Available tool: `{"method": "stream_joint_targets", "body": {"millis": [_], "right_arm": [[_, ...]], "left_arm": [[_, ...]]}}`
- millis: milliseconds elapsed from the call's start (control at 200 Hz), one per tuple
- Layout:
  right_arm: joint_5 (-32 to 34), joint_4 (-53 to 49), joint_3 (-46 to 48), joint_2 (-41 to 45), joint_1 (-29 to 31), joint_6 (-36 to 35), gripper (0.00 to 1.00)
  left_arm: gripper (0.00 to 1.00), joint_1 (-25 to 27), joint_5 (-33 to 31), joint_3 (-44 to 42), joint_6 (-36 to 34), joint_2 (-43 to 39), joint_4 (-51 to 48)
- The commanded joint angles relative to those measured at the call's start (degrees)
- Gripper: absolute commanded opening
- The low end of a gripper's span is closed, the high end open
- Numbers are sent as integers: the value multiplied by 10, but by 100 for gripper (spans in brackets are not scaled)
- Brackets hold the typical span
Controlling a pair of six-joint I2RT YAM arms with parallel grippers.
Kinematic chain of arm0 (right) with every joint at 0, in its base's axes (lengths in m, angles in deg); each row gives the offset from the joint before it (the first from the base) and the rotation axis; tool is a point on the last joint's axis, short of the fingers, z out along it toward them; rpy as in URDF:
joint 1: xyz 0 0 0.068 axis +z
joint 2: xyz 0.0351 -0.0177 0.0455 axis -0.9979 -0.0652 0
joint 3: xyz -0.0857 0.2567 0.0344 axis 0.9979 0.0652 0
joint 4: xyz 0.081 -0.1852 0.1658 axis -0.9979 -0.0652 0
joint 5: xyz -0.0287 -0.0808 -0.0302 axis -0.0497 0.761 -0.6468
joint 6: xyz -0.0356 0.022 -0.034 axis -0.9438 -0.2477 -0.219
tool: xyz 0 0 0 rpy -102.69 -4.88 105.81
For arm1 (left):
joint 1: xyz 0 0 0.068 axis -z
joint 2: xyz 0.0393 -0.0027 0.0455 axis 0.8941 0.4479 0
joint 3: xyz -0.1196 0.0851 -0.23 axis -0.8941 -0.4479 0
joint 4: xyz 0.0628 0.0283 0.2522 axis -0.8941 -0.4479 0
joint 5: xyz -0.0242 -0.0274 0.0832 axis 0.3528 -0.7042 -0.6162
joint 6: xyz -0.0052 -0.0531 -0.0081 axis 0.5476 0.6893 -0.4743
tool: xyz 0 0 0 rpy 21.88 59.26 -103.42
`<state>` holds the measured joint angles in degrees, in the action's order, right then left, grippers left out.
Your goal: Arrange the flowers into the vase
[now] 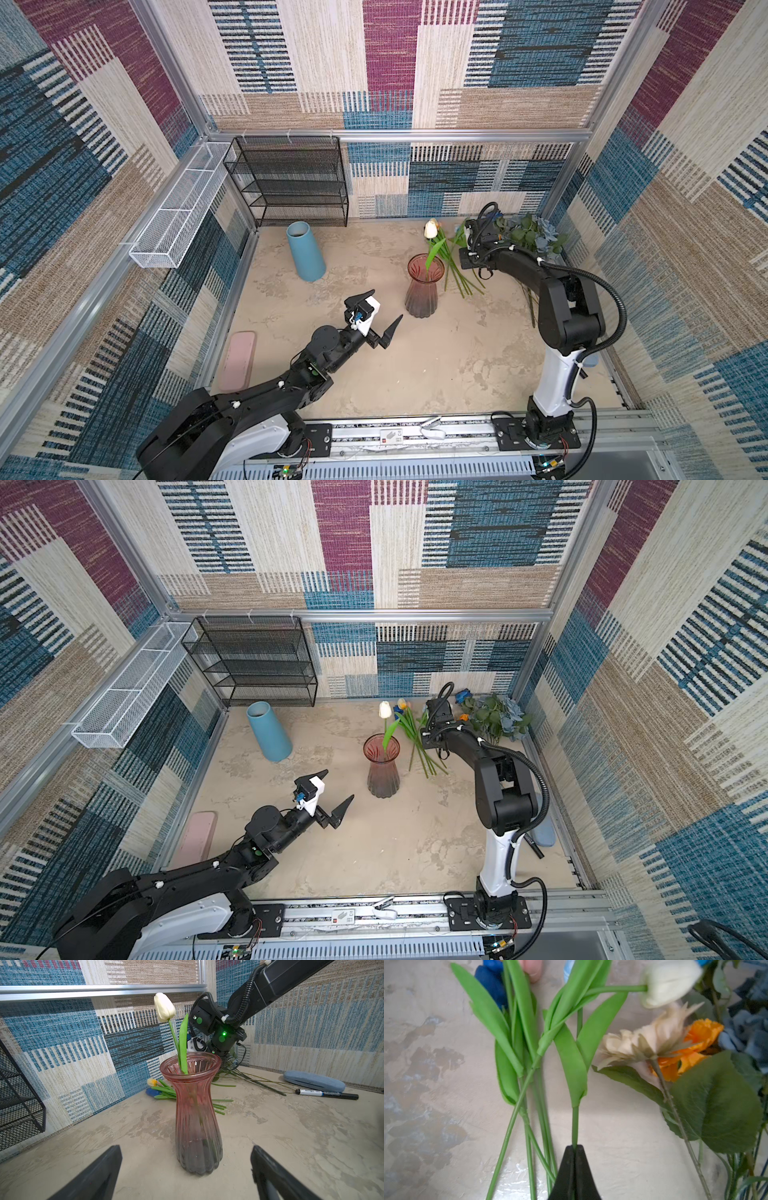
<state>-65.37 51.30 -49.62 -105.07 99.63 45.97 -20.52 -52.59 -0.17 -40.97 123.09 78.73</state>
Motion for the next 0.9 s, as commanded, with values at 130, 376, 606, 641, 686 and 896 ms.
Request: {"method": "stream_joint_targets", "body": {"millis": [130, 376, 606, 641, 686, 896], "right_arm": [[-22, 5, -21, 12, 6, -20, 0], [36, -89, -70, -22, 8, -29, 0], [-12, -152, -119, -9, 6, -12, 0], [3, -144, -118, -9, 6, -10, 0], [5, -137, -117, -11, 7, -13, 1], [18, -144, -121, -19, 6, 11, 1]], "left_arm": [[99, 0, 1, -2, -9, -8, 19], [99, 0, -4, -7, -14, -22, 5], [99, -1, -3, -3, -17, -23, 0], [99, 0, -2, -2, -17, -22, 1], [99, -1, 0, -2, -17, -21, 3], [99, 0, -1, -2, -18, -37, -10]]}}
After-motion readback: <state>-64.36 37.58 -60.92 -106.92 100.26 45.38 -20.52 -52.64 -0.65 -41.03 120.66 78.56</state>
